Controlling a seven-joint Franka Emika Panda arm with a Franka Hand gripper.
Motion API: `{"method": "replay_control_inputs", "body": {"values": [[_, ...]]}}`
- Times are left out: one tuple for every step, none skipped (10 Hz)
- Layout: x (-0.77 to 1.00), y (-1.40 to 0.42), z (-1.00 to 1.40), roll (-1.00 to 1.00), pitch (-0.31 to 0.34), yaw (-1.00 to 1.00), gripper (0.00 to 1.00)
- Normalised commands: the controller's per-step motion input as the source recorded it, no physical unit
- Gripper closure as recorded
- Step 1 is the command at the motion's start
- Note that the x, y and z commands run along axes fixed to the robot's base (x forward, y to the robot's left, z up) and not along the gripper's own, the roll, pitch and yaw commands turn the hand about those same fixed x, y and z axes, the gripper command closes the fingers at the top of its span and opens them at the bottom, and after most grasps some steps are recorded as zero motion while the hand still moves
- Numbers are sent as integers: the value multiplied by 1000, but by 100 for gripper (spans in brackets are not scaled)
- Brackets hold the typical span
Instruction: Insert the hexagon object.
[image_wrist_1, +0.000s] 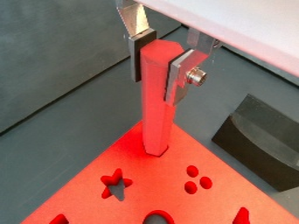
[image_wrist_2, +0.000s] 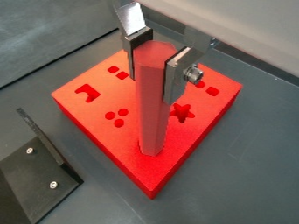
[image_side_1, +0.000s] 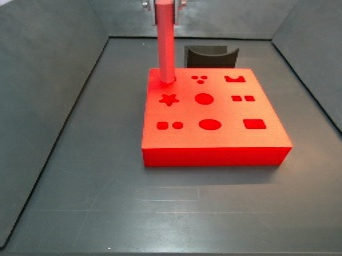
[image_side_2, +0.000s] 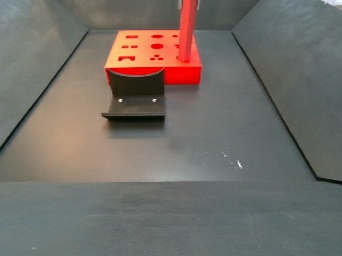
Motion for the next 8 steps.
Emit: {"method": "replay_control_inputs", "body": {"values": [[60,0,-140,-7,-70,0,100],[277,-83,-243,0,0,0,100],[309,0,-391,80,0,-71,100],[269,0,-426,104,0,-111,100],[217,0,-397,110,0,-100,100],[100,11,-377,140,0,-111,100],[54,3,-391,134,0,-103,100],[26,0,-389,114,0,-89,100]]}}
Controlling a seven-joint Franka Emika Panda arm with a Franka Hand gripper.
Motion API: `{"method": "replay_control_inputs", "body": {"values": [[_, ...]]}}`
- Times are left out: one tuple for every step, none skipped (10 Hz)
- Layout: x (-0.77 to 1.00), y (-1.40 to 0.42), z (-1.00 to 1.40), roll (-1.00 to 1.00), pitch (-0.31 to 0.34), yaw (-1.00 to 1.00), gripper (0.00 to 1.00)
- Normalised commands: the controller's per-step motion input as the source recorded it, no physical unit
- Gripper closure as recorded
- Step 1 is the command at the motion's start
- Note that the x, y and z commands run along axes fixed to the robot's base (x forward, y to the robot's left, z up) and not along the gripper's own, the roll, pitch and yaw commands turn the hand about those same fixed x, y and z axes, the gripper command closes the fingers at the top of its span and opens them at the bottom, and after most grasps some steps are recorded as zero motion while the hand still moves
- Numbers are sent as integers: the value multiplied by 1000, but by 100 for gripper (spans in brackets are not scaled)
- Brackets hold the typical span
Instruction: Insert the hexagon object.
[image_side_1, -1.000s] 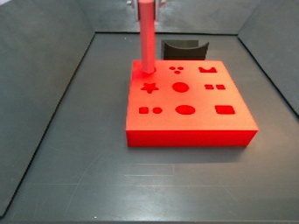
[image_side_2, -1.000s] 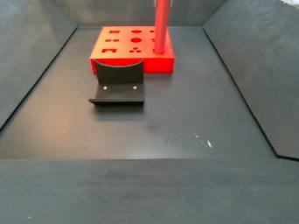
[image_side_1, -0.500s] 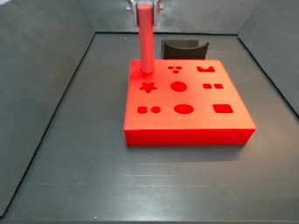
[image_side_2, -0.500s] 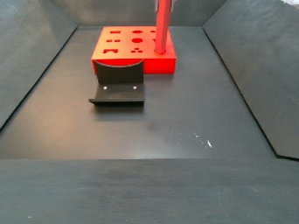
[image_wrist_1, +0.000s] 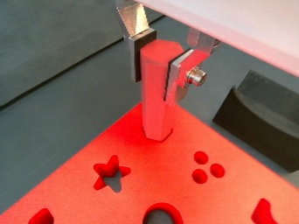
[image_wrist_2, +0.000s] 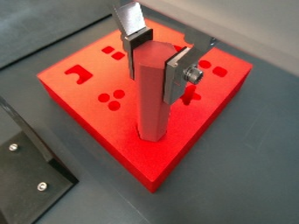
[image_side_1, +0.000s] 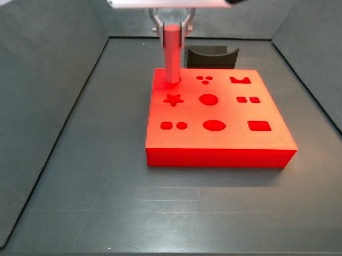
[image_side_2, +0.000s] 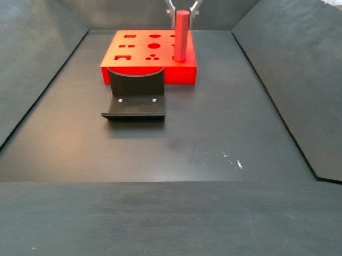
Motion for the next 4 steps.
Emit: {"method": "replay_control_inputs", "body": {"values": [[0,0,-374,134,0,-91,100],[17,0,-389,157,0,-91,100],[37,0,0,0,0,0,100],[0,0,0,0,0,0,100]]}}
